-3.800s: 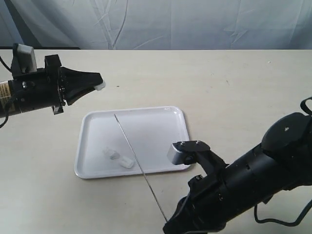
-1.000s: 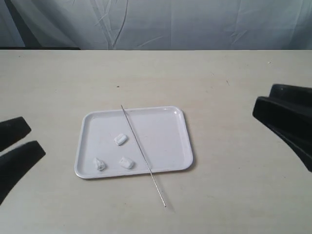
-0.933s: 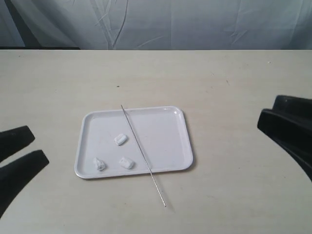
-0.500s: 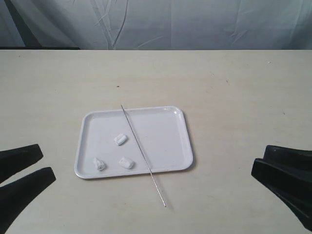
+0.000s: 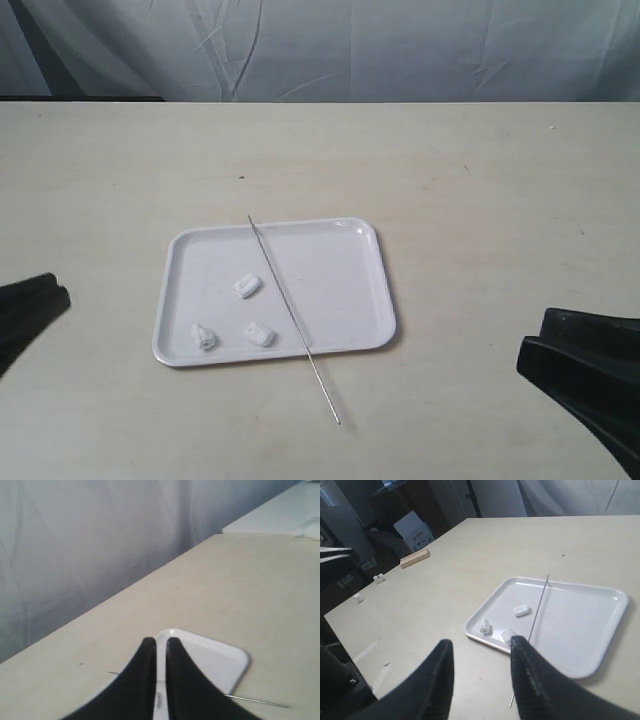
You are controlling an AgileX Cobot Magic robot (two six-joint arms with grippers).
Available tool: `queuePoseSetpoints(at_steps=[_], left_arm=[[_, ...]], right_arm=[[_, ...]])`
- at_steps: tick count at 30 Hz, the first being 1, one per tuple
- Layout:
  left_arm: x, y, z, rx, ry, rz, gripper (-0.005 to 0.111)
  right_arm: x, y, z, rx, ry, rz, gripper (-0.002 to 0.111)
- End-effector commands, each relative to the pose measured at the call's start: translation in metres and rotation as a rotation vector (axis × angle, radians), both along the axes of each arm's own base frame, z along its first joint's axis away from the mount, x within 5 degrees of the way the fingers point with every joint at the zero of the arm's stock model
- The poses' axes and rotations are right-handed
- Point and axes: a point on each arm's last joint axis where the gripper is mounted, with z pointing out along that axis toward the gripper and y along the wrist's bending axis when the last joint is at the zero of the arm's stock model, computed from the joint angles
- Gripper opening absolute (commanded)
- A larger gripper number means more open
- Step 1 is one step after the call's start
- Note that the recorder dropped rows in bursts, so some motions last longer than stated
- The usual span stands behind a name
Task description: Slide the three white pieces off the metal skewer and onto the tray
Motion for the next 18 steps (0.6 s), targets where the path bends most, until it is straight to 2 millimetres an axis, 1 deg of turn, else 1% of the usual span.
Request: queuePoseSetpoints(at_steps=[1, 2, 3, 4, 6, 7, 9, 11, 14, 16, 18], left_arm=[[0.012, 0.017, -0.004, -0.057, -0.024, 0.232, 0.0], [0.016, 0.025, -0.006, -0.164, -0.025, 0.317, 0.0], [0.019, 0.031, -0.008, -0.251, -0.026, 0.384, 0.0], [0.02, 0.035, -0.008, -0.265, -0.039, 0.422, 0.0], [0.02, 0.04, -0.004, -0.294, -0.076, 0.457, 0.0], [0.02, 0.042, -0.002, -0.368, -0.071, 0.46, 0.0], [0.021, 0.047, 0.0, -0.432, -0.057, 0.505, 0.0], [0.021, 0.051, -0.002, -0.419, -0.047, 0.553, 0.0], [0.022, 0.055, -0.005, -0.397, -0.038, 0.605, 0.0], [0.023, 0.058, -0.01, -0.37, -0.038, 0.641, 0.0], [0.023, 0.058, -0.018, -0.326, -0.054, 0.644, 0.0]], right_arm=[[0.003, -0.01, 0.004, 0.011, -0.073, -0.114, 0.036], [0.01, -0.019, 0.006, 0.013, -0.109, -0.259, 0.036], [0.013, -0.026, 0.006, 0.026, -0.094, -0.37, 0.036], [0.013, -0.031, 0.005, 0.015, -0.082, -0.442, 0.036], [0.015, -0.039, 0.001, -0.07, -0.102, -0.551, 0.036], [0.016, -0.043, 0.0, -0.12, -0.124, -0.592, 0.036], [0.018, -0.049, -0.001, -0.234, -0.181, -0.639, 0.036], [0.018, -0.051, -0.002, -0.317, -0.218, -0.646, 0.036], [0.014, -0.053, -0.003, -0.353, -0.27, -0.658, 0.036], [0.011, -0.056, -0.012, -0.35, -0.292, -0.689, 0.036], [0.009, -0.058, -0.025, -0.308, -0.27, -0.733, 0.036]])
